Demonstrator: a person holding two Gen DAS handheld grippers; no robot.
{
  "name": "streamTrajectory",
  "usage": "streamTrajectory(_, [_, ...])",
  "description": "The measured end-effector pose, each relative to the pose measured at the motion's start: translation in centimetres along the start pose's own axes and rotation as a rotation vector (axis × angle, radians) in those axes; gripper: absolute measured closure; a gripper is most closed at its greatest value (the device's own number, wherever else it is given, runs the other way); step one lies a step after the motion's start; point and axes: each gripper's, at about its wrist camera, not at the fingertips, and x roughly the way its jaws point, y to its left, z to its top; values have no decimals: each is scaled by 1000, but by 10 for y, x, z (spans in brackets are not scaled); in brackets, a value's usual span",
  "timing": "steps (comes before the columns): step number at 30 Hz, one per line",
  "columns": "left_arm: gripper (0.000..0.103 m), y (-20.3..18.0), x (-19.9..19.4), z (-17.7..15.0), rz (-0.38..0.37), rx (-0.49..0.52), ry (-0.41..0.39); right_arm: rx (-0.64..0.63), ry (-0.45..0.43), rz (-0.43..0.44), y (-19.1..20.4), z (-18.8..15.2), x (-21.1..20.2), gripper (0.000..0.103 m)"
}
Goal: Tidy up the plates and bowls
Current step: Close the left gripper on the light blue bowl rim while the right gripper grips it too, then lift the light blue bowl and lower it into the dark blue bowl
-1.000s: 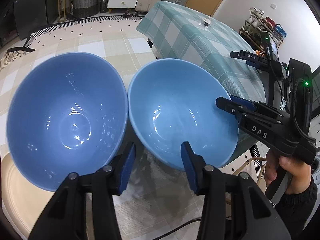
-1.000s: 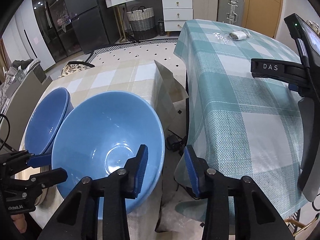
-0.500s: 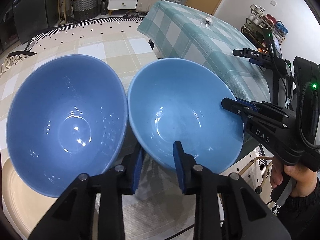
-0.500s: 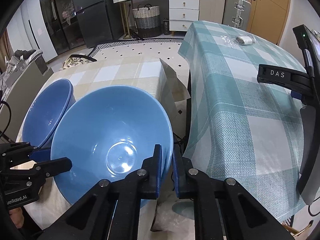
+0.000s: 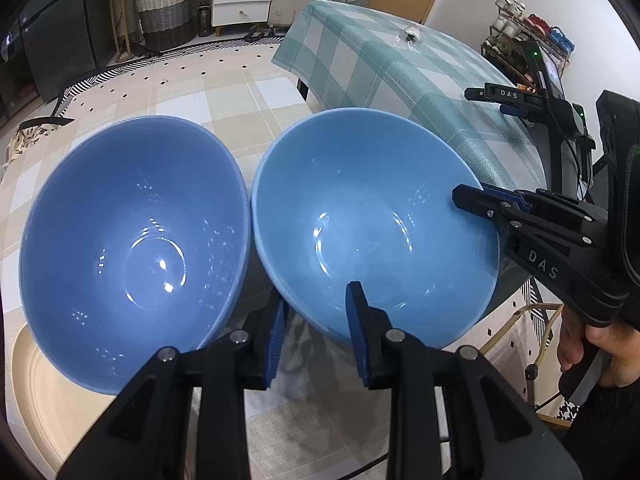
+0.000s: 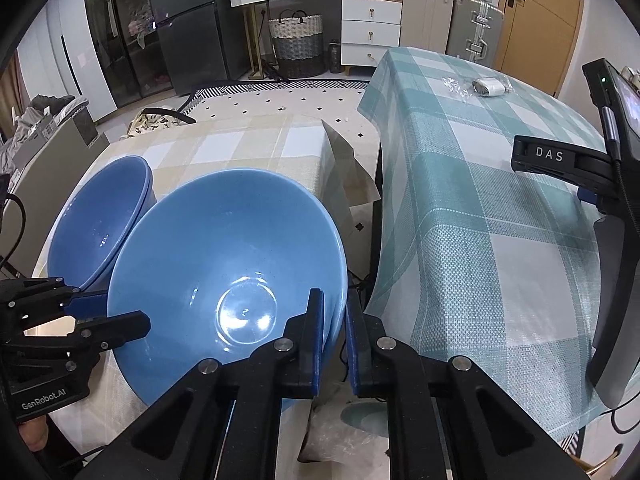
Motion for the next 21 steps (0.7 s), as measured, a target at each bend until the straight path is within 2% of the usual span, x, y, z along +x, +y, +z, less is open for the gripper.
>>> streamTrajectory(10, [76, -7, -12, 1, 6, 29, -38, 2, -24, -21, 1, 0, -14, 93])
streamTrajectory(21, [76, -13, -36, 5, -7, 49, -93, 11, -98, -40, 7, 0, -51, 93])
